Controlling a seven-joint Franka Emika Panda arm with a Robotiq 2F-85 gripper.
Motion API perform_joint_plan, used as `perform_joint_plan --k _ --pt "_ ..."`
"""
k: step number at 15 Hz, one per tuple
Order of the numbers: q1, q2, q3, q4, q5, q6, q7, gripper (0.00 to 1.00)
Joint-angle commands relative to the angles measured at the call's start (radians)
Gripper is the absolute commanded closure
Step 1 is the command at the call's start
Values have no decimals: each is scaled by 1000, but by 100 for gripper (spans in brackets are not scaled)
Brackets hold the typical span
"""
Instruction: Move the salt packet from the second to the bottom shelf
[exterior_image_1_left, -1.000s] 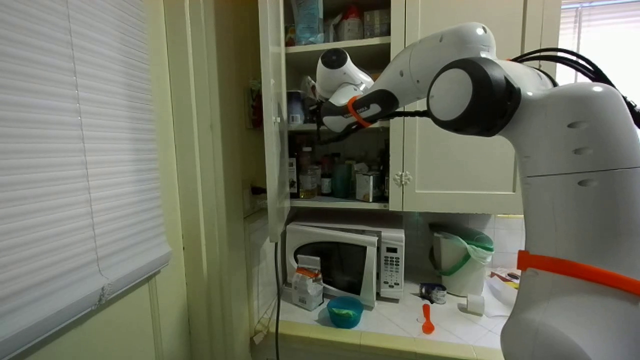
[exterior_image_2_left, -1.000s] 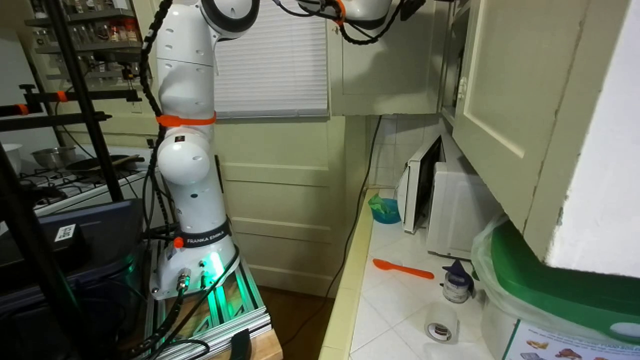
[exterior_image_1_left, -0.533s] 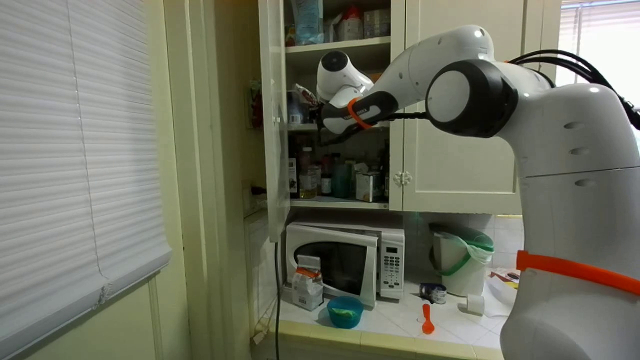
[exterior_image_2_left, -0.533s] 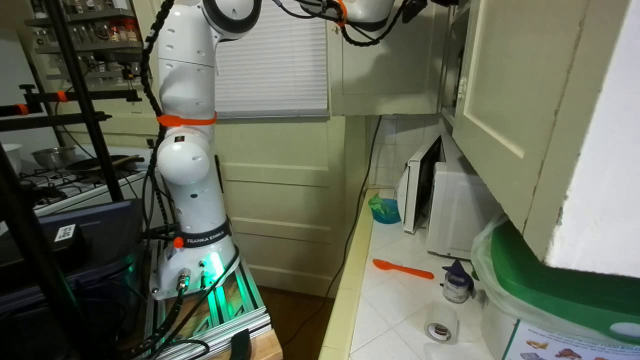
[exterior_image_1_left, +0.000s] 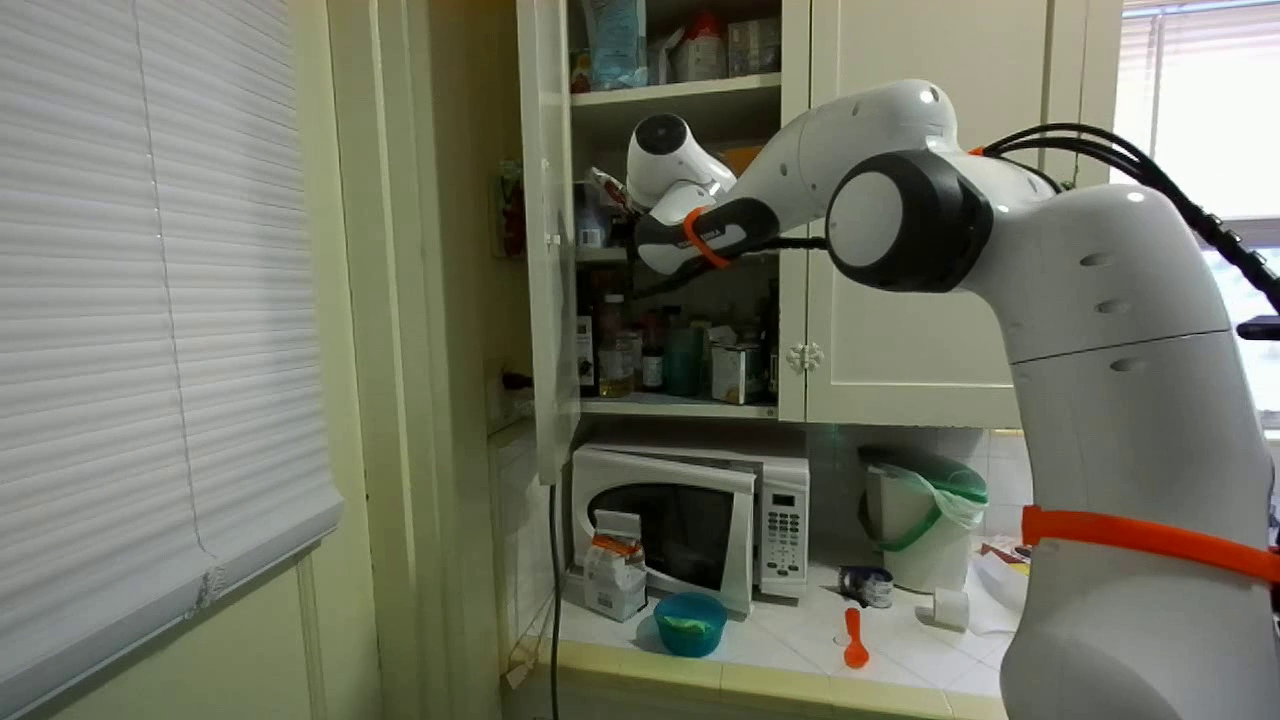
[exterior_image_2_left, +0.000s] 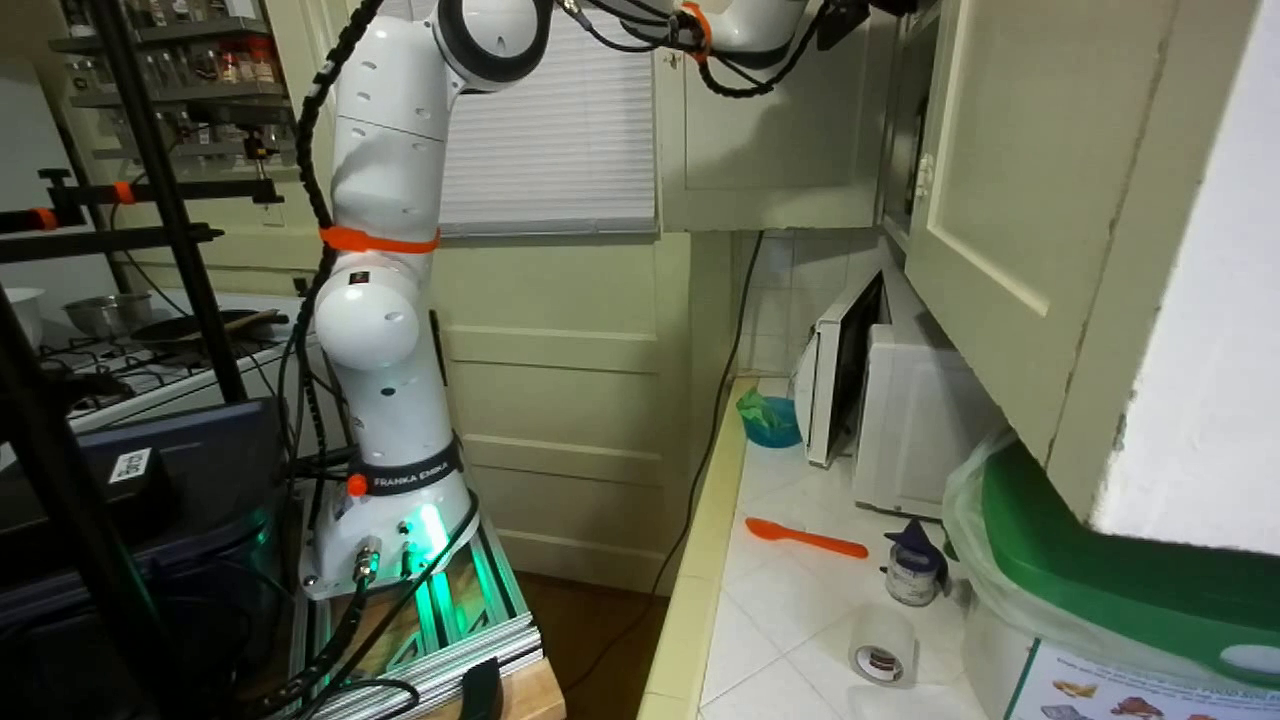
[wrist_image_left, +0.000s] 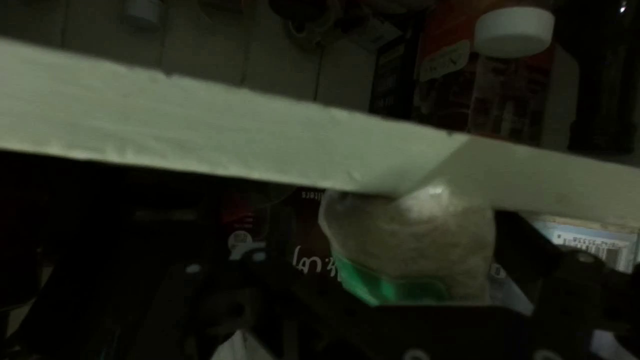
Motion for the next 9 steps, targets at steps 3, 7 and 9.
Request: perform_joint_plan --k 3,7,9 --pt "-14 47 24 61 53 8 -54 42" --pt "-8 1 17 10 42 2 -34 73" --pt "-11 -21 17 -22 43 11 -28 86"
